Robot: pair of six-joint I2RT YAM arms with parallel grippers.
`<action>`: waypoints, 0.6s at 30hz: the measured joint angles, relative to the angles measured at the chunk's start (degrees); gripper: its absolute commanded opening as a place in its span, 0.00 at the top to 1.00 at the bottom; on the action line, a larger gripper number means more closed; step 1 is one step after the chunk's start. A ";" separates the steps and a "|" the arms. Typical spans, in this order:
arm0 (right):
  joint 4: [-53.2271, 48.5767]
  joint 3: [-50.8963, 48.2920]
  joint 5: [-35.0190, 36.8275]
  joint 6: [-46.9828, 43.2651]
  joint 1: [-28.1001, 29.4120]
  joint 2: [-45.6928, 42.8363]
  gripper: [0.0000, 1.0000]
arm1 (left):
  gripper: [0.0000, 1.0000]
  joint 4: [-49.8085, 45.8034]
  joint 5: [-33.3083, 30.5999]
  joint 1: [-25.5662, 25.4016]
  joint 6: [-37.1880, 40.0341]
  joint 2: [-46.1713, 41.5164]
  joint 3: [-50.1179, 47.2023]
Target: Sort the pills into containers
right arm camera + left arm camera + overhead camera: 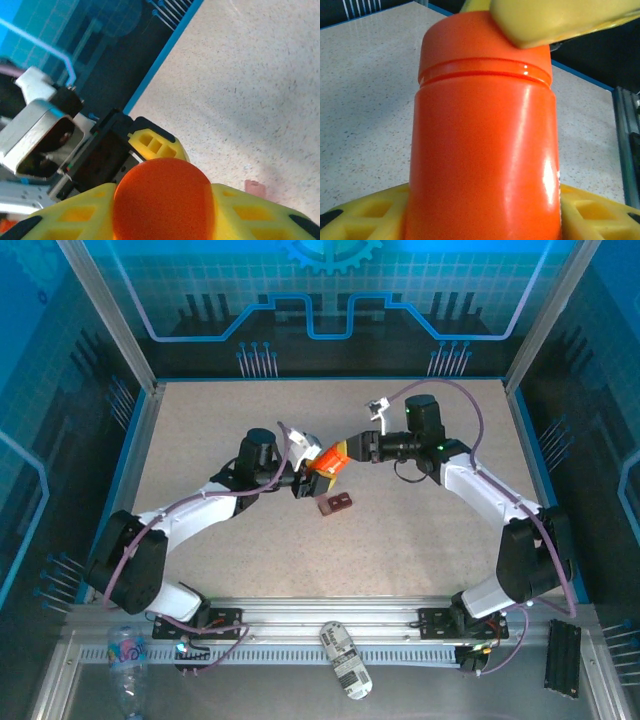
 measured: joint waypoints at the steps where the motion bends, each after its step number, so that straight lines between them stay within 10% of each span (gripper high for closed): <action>1: -0.46 0.15 -1.03 -2.43 0.00 0.00 0.59 | 1.00 -0.52 0.35 -0.02 0.00 0.00 0.04; 7: -0.04 0.26 -3.43 -3.65 -0.28 -0.11 0.27 | 1.00 -1.25 1.20 -0.02 -0.39 0.00 0.50; 18: 7.45 -4.66 9.09 23.47 1.53 -3.54 0.23 | 1.00 -0.92 -0.81 -0.02 0.50 0.00 0.92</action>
